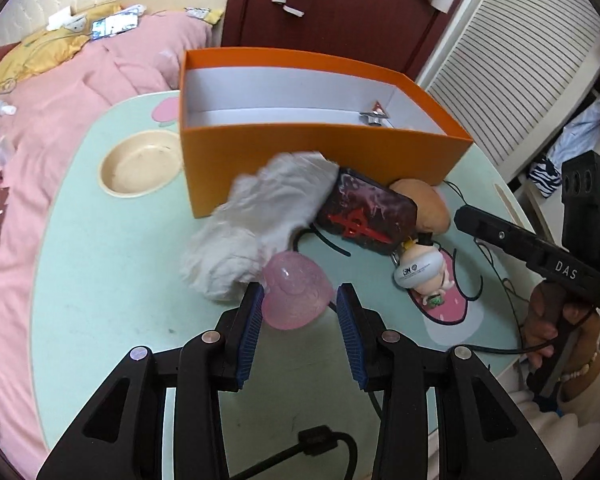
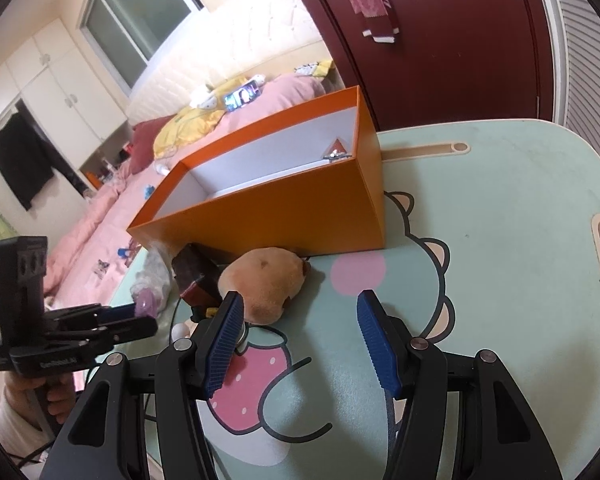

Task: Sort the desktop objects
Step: 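Grasp the pink heart in the box and place it on the table with the left gripper, then grasp the white tube in the box and set it on the table with the right gripper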

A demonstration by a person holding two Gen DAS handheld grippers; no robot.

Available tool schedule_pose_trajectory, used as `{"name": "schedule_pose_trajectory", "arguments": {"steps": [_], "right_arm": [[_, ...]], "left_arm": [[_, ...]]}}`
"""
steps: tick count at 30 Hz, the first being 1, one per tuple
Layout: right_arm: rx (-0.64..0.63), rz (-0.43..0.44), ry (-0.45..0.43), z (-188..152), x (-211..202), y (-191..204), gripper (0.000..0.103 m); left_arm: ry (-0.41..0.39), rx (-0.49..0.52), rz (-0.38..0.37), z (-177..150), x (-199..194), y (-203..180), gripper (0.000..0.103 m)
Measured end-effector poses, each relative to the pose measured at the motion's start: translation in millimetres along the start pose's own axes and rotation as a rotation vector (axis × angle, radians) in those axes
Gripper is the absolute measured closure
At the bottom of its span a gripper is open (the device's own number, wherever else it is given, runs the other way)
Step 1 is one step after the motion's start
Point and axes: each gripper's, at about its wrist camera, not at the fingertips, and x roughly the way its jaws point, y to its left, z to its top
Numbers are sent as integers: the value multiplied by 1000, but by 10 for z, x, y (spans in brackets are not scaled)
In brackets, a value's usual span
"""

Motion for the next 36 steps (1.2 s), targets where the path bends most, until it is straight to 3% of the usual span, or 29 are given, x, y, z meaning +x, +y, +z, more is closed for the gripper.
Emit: {"name": "schedule_pose_trajectory", "arguments": {"steps": [1,3,4,7,11,16,19,22,29,30,31,32,36], "right_arm": [[-4,-4,2,4,-5,7,44],[-10,-10,8,27,-25,25,44],[-11,-12,11,42,-34,33,44],[-26,-3,18,175,-134,87,44],[-88,30,30,541,-283,270,44],[-333,-130,235,1117,115,680,44],[-386,-88,462,1333,618,773,48],[-494,-142,641,1374,1090,846,66],[-564,-170,977,1220,1726,753,65],[-536,-164,994,1250,1756,714,68],[-510,-160,1010,1279,1785,676,82],[-536,-192,1007,1288,1793,665,85],[-531,-195,956,1286,1731,641,85]], "left_arm": [[-7,4,-9,-2,0,-2,56],[-44,3,-22,-15,-25,4,33],[-66,-1,-24,-30,-43,8,30],[-102,1,-30,-42,-67,23,29],[-83,11,30,-25,34,41,28],[-109,50,97,-61,84,-18,28],[-119,85,131,-99,114,-68,22],[-122,112,153,-131,132,-92,22],[-134,75,113,-136,97,-14,21],[-134,75,113,-131,95,-15,21],[-133,74,112,-130,93,-13,21],[-134,72,110,-132,91,-12,21],[-134,74,111,-132,84,-23,21]]}}
